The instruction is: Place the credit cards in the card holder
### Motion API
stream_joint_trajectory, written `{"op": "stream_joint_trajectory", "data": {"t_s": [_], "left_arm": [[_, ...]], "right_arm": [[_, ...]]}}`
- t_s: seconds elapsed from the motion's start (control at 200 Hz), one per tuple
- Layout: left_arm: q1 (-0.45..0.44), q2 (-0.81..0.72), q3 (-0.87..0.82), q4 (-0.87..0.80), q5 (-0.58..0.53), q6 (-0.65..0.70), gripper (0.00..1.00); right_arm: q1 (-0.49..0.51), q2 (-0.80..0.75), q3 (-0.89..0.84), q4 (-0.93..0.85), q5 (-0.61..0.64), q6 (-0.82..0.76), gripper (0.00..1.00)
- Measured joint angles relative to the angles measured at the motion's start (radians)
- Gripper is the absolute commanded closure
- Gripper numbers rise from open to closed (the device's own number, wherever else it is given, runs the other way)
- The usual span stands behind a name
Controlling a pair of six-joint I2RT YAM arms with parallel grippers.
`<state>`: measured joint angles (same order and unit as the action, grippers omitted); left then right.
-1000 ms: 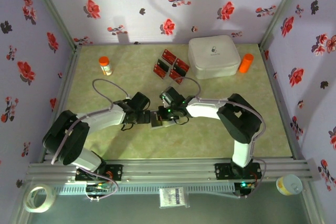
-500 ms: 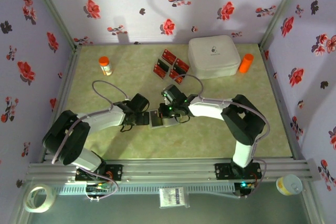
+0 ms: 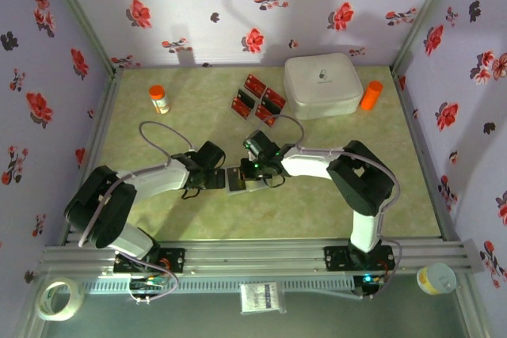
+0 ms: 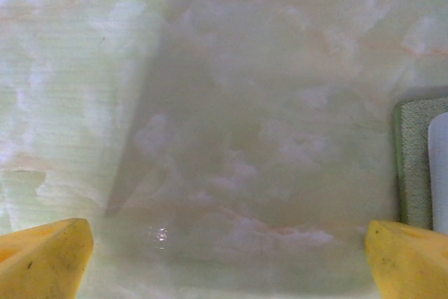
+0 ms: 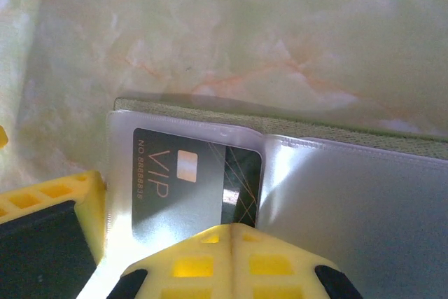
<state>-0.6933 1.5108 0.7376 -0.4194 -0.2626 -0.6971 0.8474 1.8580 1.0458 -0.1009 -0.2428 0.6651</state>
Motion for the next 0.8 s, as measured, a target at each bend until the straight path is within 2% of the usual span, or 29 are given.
{"op": "stream_joint_trajectory", "data": {"t_s": [0.495,0.8], "left_arm": [[0.000,0.002,0.000,0.003,0.000,0.000,0.00],[0.000,0.002,0.000,0.004,0.000,0.000,0.00]], "right_arm": [[0.010,0.021,0.000,0.055,-0.034,0.069,1.00],[0.008,-0.053,-0.048,0.047,-0.017,0.069,1.00]]}}
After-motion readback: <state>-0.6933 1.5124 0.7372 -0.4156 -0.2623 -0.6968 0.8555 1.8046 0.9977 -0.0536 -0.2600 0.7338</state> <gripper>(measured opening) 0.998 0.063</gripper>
